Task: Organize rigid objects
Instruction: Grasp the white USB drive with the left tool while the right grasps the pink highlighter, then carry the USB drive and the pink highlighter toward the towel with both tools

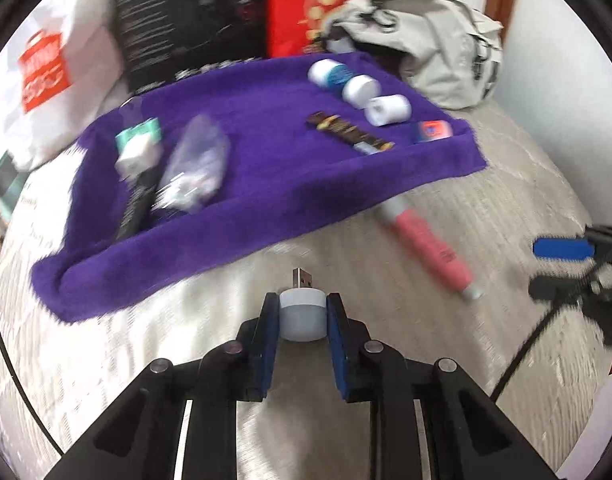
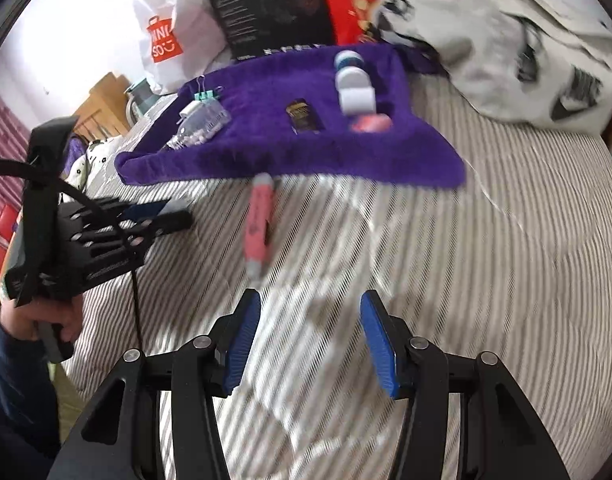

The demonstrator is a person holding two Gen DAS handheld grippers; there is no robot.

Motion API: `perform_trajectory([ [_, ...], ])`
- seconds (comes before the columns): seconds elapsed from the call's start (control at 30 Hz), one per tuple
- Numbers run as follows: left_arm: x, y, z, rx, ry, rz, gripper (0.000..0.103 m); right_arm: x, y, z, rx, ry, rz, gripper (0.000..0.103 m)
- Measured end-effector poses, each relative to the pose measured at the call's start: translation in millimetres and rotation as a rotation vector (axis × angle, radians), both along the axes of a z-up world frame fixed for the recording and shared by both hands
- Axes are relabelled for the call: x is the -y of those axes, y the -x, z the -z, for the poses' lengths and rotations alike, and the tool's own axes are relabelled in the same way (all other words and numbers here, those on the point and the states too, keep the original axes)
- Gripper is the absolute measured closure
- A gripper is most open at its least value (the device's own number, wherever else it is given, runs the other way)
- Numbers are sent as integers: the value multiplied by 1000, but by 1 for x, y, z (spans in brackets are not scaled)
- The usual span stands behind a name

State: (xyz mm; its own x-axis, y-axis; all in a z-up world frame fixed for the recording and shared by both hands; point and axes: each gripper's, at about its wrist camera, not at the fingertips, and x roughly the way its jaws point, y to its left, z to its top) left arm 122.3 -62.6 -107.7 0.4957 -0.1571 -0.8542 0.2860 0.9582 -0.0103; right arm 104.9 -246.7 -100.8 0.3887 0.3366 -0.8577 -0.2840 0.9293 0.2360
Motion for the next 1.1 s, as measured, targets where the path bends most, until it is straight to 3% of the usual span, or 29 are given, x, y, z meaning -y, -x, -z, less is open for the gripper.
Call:
perform_trajectory([
  [0.23, -41, 8, -2, -4, -1, -72, 80, -39, -28, 17, 3, -3, -65, 51],
  [0.57, -45, 8, -2, 11, 26, -82, 80, -73, -32, 21, 115, 190, -122, 53],
  [0.7, -47, 10, -3, 13, 39, -84, 80, -74, -32, 20, 122, 187, -131, 65],
  [0.73, -47, 10, -3, 13, 38, -84, 80, -74, -32, 19, 130, 189, -139, 81],
  [0.77, -47, 10, -3, 13, 38, -84, 80, -74, -32, 19, 130, 192, -143, 86],
  [1.1, -49, 11, -2, 15, 45, -81, 80, -62, -25, 18, 87, 231, -150, 86],
])
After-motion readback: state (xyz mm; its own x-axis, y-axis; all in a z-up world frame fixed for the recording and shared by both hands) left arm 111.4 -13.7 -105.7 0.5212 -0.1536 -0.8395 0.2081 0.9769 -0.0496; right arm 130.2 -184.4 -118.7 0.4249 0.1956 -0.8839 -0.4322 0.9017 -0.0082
